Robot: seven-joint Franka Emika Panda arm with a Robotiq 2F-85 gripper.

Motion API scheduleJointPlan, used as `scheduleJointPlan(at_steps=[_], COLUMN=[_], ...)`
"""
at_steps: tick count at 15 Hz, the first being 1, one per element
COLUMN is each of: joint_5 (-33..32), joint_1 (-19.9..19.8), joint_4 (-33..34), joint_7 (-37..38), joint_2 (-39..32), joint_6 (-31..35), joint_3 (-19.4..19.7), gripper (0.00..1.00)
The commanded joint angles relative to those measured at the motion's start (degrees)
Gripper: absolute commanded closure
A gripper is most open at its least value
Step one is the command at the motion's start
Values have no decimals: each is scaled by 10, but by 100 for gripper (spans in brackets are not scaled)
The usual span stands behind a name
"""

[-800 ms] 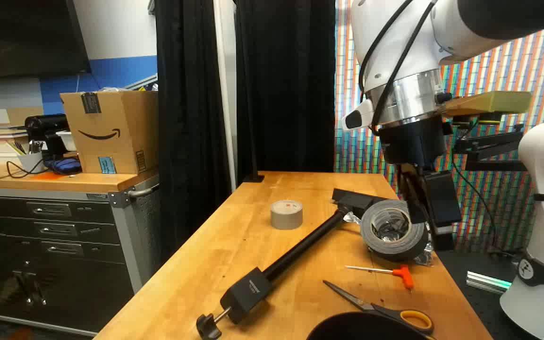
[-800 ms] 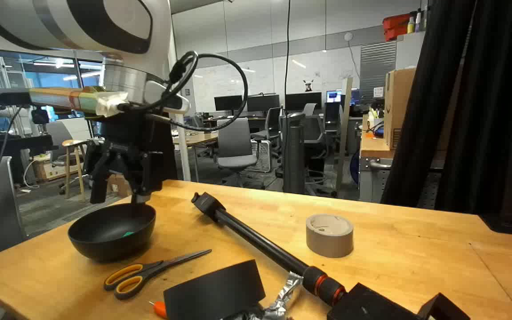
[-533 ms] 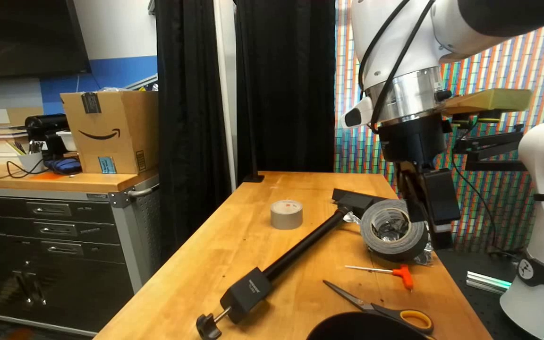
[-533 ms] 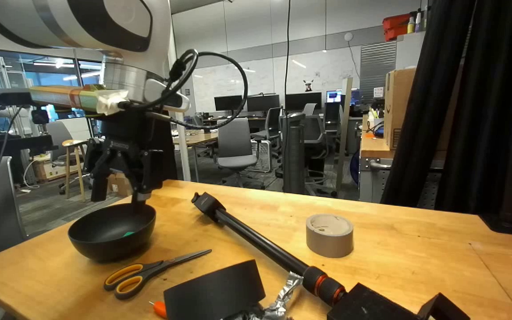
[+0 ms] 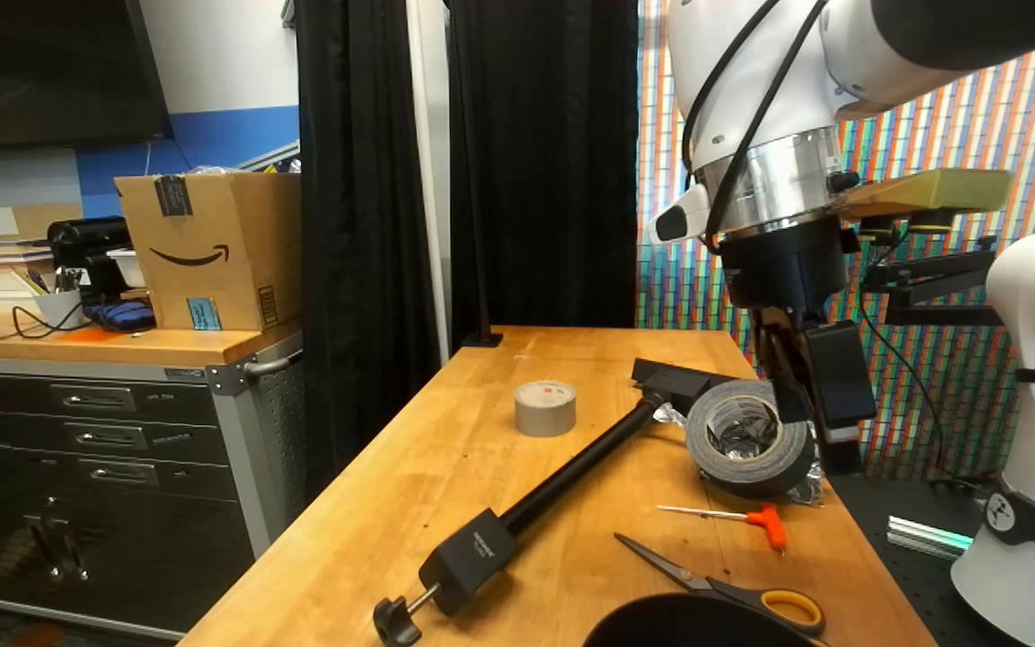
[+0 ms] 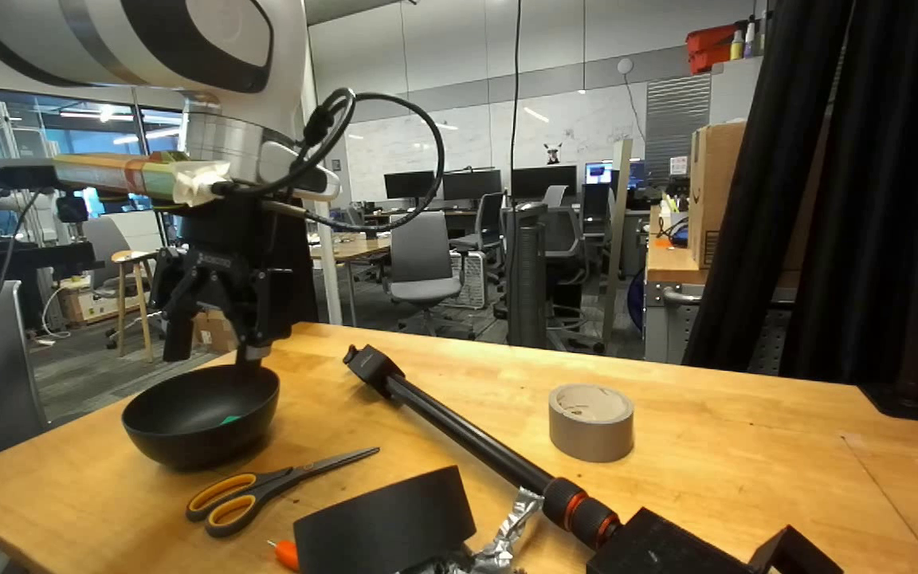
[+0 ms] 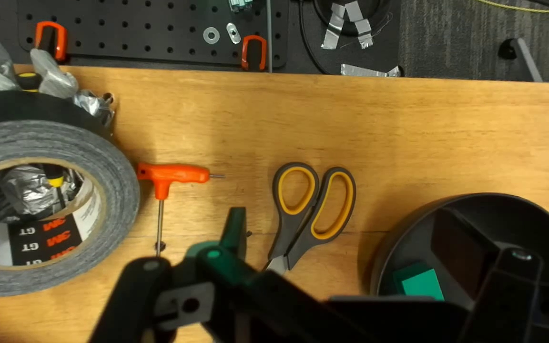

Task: Move the grey seal tape

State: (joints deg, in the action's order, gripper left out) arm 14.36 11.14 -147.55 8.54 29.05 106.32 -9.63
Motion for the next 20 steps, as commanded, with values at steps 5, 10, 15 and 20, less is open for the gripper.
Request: scheduleJointPlan(at_steps=[5, 10, 15, 20], joint_5=[1, 1, -3, -42], joint_1=[-3, -3, -7, -44], joint_4=[1, 1, 6, 41], joint_7=[-1, -1, -5, -12], joint_2=[0, 0, -4, -43], joint_6=[-2, -2, -6, -10], joint_3=[-3, -3, 1, 25], gripper=[0, 0, 0, 0])
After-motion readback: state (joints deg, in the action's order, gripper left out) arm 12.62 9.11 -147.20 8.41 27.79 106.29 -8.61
